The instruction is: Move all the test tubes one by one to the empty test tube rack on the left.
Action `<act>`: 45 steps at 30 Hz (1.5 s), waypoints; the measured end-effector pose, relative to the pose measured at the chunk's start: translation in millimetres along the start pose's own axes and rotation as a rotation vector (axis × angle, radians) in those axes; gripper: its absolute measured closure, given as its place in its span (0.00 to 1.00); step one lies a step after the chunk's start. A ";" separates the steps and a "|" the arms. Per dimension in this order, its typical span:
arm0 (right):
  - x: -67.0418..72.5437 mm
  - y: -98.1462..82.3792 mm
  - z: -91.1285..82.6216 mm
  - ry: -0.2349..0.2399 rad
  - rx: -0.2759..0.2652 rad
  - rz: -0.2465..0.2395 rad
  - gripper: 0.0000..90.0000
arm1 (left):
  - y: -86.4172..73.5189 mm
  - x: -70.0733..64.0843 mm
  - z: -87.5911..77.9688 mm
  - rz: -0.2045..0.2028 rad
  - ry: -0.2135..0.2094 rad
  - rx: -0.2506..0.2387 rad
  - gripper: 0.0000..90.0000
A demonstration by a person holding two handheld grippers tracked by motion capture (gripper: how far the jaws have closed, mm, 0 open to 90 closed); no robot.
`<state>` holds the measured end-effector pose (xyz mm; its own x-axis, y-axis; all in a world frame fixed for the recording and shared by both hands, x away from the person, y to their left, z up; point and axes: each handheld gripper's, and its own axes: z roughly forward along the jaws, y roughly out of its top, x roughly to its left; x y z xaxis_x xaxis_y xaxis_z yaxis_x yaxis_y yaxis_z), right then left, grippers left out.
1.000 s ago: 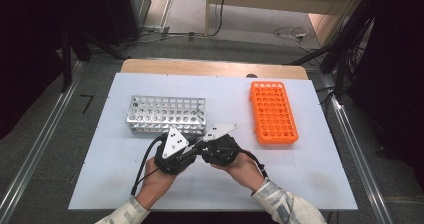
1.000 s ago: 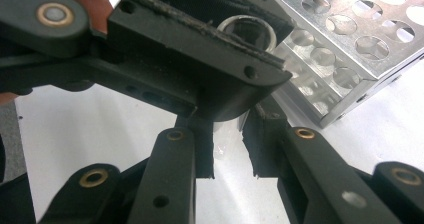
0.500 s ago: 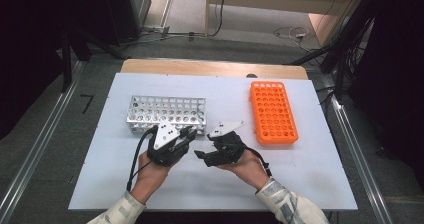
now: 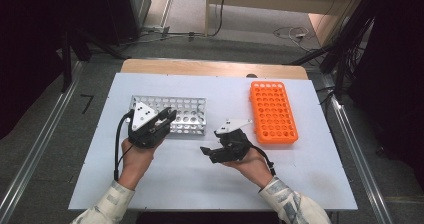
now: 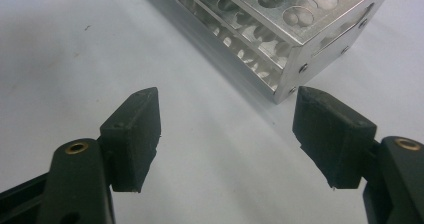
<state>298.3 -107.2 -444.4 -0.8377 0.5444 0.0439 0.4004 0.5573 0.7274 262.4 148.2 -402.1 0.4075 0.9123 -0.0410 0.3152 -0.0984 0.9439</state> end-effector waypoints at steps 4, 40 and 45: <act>-1.3 -0.2 0.0 -0.001 -0.004 0.002 0.29 | 5.9 6.8 -3.1 -0.008 0.022 -0.022 0.83; -0.7 -2.6 3.6 -0.004 0.020 -0.004 0.30 | -17.8 31.5 30.5 -0.005 0.126 0.121 0.83; -0.2 -2.8 4.4 -0.006 0.024 -0.008 0.30 | -18.7 32.1 30.4 -0.011 0.121 0.127 0.80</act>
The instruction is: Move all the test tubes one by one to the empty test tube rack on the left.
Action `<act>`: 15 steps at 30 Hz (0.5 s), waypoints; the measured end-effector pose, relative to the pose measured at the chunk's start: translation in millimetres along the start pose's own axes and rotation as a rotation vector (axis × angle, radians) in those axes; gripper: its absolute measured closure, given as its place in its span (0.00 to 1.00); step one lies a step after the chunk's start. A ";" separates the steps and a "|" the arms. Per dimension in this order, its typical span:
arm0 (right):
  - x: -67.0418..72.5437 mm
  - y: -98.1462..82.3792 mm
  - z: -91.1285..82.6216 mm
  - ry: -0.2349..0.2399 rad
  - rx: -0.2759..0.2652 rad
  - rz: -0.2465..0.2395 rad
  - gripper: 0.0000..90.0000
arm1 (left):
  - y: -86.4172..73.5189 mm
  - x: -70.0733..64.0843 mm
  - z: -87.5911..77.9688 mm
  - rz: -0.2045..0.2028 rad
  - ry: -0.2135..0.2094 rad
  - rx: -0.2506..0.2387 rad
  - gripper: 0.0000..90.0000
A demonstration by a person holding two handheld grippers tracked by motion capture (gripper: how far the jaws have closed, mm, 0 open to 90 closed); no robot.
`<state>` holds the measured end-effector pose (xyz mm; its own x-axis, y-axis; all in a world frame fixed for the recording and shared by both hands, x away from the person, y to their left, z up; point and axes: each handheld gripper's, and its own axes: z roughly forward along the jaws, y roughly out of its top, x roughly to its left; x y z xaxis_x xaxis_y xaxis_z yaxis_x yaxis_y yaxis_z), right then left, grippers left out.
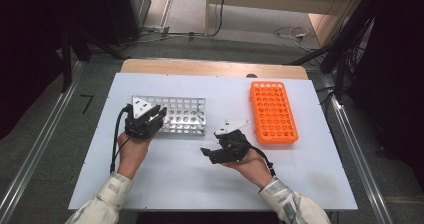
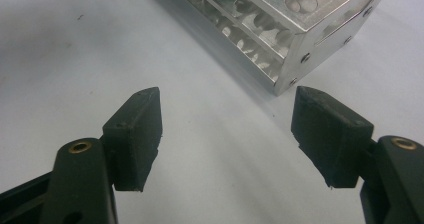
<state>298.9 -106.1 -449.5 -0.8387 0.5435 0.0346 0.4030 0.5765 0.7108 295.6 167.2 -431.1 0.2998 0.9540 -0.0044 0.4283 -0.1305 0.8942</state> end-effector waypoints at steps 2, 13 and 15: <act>0.1 0.0 0.0 0.000 0.000 0.002 0.30 | 0.3 -0.3 -0.8 -0.005 -0.002 -0.008 0.79; -5.3 -1.7 -1.6 -0.016 -0.003 0.022 0.30 | 3.9 -5.2 -11.6 -0.044 -0.043 -0.041 0.60; -7.9 -2.6 -1.5 -0.020 -0.005 0.029 0.30 | 4.0 -7.4 -14.1 -0.054 -0.052 -0.033 0.52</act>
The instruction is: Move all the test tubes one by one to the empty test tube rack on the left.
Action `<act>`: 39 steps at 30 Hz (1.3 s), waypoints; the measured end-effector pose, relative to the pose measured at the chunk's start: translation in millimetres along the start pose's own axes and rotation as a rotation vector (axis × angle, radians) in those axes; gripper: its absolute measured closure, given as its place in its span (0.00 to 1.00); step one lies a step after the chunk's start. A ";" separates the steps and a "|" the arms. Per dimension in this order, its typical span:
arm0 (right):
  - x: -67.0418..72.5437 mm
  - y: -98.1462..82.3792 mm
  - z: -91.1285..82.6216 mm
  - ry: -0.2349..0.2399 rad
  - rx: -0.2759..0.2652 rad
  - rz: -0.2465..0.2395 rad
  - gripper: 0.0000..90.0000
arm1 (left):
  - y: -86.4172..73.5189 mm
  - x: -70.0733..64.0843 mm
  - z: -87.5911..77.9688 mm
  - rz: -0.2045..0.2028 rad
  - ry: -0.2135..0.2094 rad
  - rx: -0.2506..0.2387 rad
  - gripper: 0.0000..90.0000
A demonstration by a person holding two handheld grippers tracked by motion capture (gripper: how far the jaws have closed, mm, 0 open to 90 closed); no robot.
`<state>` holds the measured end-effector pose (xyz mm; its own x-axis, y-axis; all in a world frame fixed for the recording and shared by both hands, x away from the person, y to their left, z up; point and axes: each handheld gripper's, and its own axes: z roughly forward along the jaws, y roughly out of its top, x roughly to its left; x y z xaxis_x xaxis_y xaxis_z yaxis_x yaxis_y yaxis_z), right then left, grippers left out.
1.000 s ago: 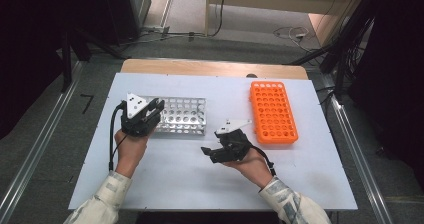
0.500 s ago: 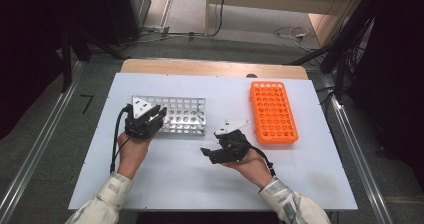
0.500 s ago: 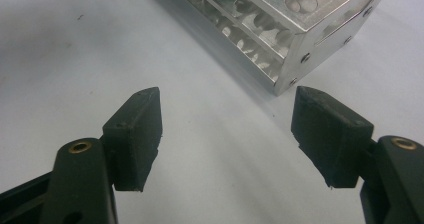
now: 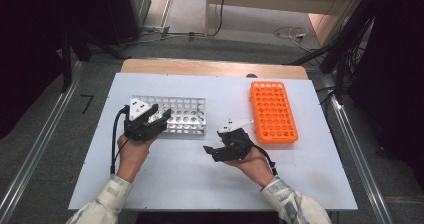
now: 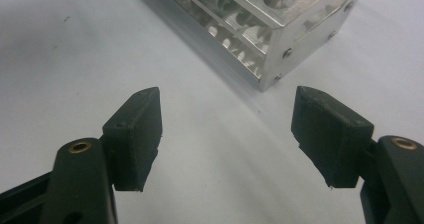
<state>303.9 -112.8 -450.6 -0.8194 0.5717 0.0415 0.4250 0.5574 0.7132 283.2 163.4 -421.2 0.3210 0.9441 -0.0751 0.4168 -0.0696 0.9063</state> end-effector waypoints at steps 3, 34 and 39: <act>-3.8 -1.8 -2.1 -0.011 0.002 0.009 0.30 | -3.3 -4.1 -4.9 -0.011 -0.002 0.011 0.38; -48.5 -44.6 -55.5 -0.165 -0.105 0.087 0.29 | -54.1 3.7 -47.9 -0.037 0.114 -0.020 0.19; -54.7 -53.1 -66.9 -0.197 -0.112 0.109 0.29 | -57.8 8.7 -51.6 -0.054 0.125 -0.024 0.19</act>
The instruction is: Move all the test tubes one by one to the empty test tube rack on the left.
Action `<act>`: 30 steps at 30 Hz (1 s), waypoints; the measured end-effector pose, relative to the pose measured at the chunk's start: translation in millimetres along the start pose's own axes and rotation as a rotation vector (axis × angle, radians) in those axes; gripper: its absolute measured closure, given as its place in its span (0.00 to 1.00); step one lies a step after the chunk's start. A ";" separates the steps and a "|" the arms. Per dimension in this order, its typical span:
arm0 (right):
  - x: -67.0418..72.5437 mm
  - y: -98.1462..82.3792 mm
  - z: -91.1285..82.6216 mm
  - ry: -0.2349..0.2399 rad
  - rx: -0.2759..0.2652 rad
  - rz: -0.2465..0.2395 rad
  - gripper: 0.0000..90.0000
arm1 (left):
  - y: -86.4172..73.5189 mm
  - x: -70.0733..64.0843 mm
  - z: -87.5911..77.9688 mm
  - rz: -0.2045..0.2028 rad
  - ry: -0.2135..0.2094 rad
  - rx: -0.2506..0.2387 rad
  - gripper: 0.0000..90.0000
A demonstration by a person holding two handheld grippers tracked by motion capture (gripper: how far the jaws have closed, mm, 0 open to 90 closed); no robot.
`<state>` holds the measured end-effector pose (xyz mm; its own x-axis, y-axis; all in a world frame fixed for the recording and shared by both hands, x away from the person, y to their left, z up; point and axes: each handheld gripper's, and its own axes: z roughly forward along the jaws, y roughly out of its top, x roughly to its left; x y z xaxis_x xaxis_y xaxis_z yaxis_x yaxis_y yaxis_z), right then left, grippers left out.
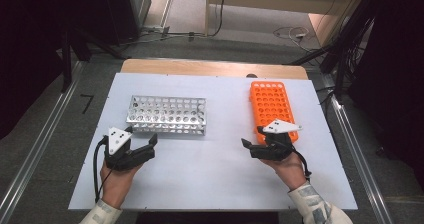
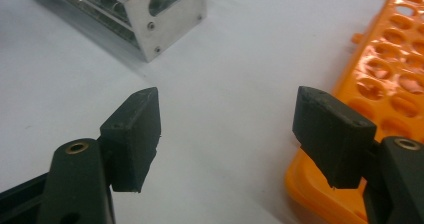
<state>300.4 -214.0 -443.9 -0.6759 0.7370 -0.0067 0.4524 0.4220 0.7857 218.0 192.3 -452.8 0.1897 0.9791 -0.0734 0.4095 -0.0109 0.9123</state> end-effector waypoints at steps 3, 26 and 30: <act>-9.8 -5.3 -8.7 -0.027 -0.016 0.023 0.29 | -2.1 5.3 -2.2 -0.009 0.012 0.005 0.19; -71.7 -61.7 -65.0 -0.224 -0.029 0.193 0.28 | -17.8 41.6 -17.2 -0.090 0.095 0.018 0.19; -80.6 -71.0 -71.0 -0.262 -0.026 0.214 0.28 | -21.1 44.2 -19.5 -0.083 0.100 0.030 0.19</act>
<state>281.4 -340.8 -455.2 -0.3931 0.9195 0.0041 0.5506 0.2318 0.8019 200.3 239.8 -467.4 0.0648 0.9922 -0.1066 0.4471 0.0666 0.8920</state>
